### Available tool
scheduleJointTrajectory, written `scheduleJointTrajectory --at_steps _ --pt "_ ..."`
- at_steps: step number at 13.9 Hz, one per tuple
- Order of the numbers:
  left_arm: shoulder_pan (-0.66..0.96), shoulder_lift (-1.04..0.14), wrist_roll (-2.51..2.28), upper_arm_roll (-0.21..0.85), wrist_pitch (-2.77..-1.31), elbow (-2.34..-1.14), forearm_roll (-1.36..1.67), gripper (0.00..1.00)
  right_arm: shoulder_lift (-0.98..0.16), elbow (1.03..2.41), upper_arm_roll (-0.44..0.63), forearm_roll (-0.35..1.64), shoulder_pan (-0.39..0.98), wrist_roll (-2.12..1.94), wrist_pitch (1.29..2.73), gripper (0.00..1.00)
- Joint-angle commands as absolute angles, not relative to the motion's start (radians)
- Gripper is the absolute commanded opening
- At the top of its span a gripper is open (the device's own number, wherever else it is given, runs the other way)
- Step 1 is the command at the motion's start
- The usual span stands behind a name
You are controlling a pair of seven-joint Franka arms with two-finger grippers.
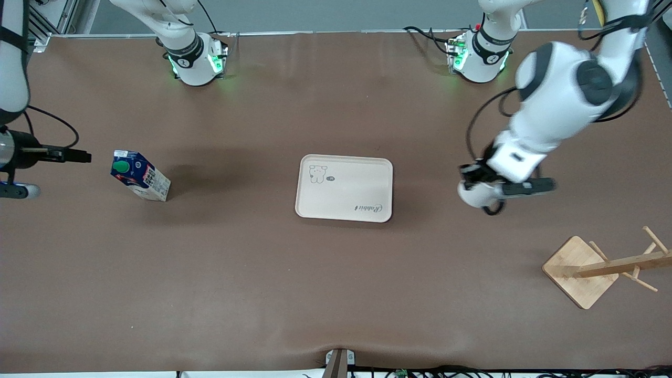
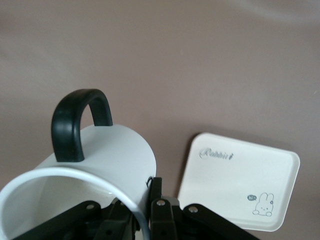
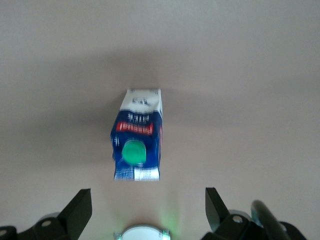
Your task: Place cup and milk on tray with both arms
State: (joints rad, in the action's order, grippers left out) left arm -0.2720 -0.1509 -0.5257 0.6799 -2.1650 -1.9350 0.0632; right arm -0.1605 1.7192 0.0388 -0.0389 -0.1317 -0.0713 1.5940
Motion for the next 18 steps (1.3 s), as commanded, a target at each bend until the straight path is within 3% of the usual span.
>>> scheduleJointTrajectory --at_steps 1,6,12,18 --pt "-0.152 -0.282 -0.688 0.681 -2.151 -1.873 -0.038 0.0 -0.09 1.888 0.026 -0.026 -0.135 -0.072 1.718 1.0" --pt "0.056 -0.464 -1.021 0.677 -2.161 -1.832 -0.279 0.0 -0.089 1.982 0.026 -0.026 -0.12 -0.072 1.773 1.0" --pt "0.172 -0.656 -1.304 0.675 -2.226 -1.777 -0.481 0.0 -0.092 2.065 0.028 -0.021 -0.129 -0.071 1.853 1.0" --pt "0.183 -0.722 -1.35 0.673 -2.275 -1.763 -0.528 0.0 -0.095 2.131 0.029 0.034 -0.133 -0.064 1.951 1.0"
